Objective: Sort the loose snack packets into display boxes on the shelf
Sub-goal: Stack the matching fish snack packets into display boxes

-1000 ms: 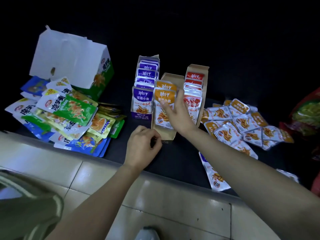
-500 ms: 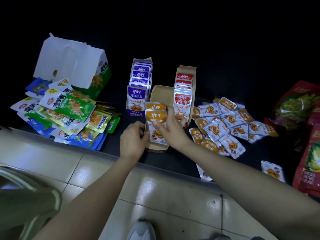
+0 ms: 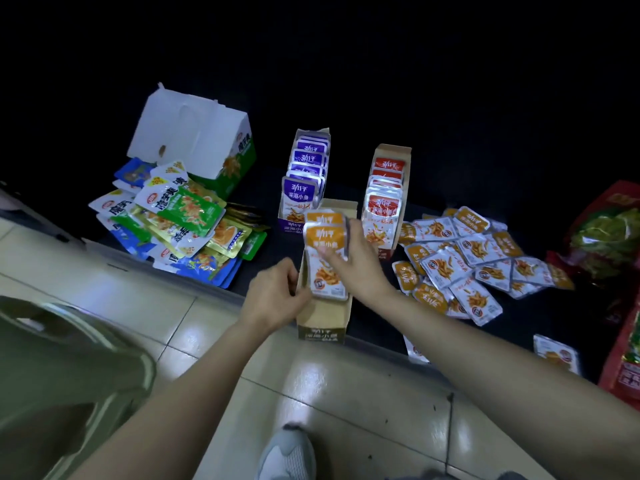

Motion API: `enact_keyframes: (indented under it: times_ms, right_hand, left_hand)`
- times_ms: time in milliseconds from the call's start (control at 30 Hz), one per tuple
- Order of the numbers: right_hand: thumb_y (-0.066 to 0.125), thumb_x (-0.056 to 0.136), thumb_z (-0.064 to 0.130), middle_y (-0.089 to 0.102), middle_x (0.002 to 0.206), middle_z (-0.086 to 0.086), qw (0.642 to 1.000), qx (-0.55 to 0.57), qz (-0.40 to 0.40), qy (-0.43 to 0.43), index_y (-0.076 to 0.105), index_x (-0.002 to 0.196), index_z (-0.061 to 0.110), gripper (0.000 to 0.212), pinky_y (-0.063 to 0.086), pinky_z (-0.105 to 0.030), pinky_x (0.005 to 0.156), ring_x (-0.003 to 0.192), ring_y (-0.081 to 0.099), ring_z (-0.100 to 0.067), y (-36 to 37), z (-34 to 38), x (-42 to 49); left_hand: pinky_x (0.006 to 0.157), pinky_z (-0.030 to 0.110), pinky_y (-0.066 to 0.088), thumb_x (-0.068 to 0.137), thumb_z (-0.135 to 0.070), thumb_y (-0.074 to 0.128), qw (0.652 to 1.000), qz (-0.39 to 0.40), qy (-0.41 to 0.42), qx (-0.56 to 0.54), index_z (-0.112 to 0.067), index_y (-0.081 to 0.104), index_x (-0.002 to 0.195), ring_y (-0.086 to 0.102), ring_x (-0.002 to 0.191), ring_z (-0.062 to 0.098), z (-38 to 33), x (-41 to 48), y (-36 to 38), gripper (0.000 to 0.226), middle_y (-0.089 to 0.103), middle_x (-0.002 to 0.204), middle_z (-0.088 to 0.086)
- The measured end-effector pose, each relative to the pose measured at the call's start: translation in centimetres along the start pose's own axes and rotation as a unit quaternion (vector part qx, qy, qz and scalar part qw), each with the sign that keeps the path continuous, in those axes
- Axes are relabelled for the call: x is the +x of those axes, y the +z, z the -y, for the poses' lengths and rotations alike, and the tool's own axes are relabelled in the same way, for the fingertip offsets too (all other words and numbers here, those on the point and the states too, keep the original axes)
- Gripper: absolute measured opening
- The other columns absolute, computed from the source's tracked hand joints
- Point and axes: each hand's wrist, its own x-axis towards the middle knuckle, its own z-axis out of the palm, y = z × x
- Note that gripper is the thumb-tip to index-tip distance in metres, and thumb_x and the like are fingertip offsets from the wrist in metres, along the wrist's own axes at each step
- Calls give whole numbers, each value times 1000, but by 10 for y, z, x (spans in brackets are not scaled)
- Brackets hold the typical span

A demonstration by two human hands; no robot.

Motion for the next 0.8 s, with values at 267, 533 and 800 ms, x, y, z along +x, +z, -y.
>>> enact_keyframes:
  times_ms: [267, 533, 800]
  right_hand:
    - [57, 91, 47, 61, 116, -1, 981, -159, 40, -100, 45, 124, 13, 48, 21, -28, 84, 111, 52, -19, 4, -21, -19]
    - [81, 73, 44, -14, 160, -4, 974, -218, 26, -51, 35, 141, 20, 86, 14, -43, 113, 148, -8, -20, -18, -33, -18]
    - [83, 74, 26, 39, 135, -9, 962, -272, 21, -9, 34, 133, 11, 78, 51, -37, 67, 100, 60, -27, -14, -19, 4]
  left_hand:
    - [71, 33, 50, 85, -26, 69, 999, -37, -4, -27, -23, 42, 120, 60, 86, 13, 6, -3, 15, 44, 56, 109, -3]
    - [71, 30, 43, 86, -14, 65, 999, -40, -3, 5, -18, 42, 129, 56, 85, 16, -5, -1, 19, 49, 50, 122, 3]
    - [63, 32, 39, 81, -14, 68, 999, -22, 22, 28, -19, 43, 112, 58, 81, 22, -5, 4, 19, 41, 54, 109, 1]
